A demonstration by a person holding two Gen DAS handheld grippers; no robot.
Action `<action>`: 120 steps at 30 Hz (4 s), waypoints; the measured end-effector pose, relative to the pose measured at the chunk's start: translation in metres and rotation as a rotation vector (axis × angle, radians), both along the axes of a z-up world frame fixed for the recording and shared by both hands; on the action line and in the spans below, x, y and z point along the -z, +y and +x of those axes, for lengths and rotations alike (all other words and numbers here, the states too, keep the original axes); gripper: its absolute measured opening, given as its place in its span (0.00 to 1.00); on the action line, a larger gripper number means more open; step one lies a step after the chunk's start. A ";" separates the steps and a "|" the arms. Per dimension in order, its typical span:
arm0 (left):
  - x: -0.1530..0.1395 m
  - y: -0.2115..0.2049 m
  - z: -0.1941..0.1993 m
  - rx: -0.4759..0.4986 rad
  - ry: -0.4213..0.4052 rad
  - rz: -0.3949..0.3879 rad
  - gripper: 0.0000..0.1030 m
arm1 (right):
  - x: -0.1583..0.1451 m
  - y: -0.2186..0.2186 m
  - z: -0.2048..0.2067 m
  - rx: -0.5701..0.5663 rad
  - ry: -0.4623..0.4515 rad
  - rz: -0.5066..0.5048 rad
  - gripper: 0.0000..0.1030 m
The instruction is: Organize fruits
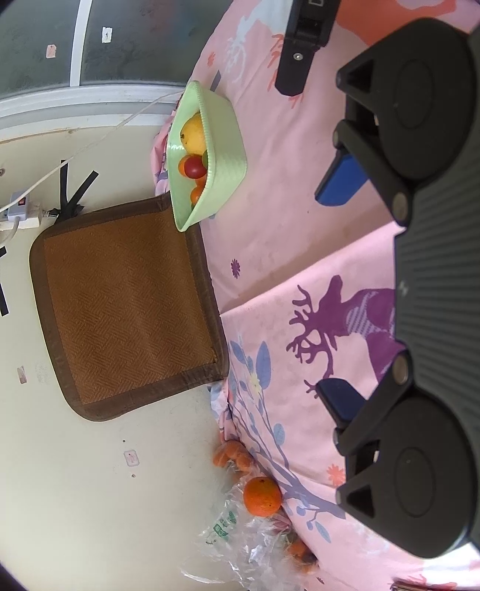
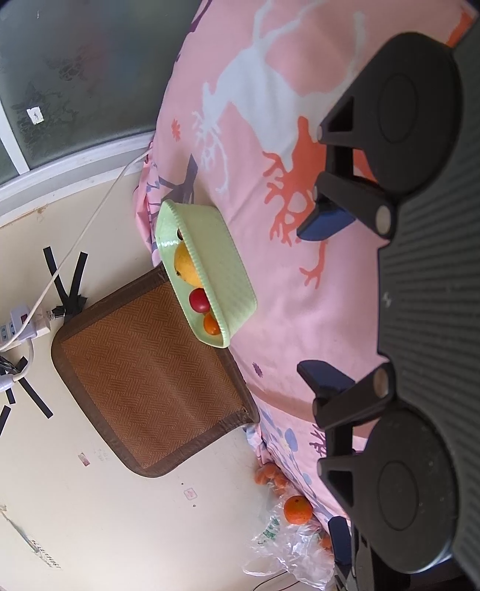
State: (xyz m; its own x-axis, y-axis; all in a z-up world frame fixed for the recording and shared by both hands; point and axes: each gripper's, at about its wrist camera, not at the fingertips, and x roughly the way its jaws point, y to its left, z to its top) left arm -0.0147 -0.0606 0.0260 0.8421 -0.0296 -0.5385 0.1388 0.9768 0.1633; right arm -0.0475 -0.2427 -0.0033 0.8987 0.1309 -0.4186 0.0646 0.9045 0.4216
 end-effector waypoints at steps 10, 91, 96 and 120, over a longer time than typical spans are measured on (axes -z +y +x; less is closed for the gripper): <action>0.002 -0.006 -0.004 0.015 0.042 0.004 1.00 | 0.001 -0.004 -0.001 0.008 0.000 0.009 0.72; 0.007 -0.009 -0.002 -0.053 0.072 0.070 1.00 | 0.002 -0.013 -0.004 0.016 -0.005 0.032 0.73; 0.006 -0.012 -0.004 -0.042 0.071 0.071 1.00 | 0.003 -0.015 -0.005 0.023 -0.007 0.042 0.73; 0.002 -0.003 -0.006 -0.035 0.062 0.040 1.00 | -0.001 -0.009 -0.004 0.009 -0.008 0.025 0.73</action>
State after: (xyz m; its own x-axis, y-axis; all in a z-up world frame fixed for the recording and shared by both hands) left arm -0.0207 -0.0639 0.0242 0.8074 0.0221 -0.5896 0.1156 0.9740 0.1948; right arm -0.0513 -0.2517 -0.0028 0.9030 0.1332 -0.4084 0.0692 0.8932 0.4442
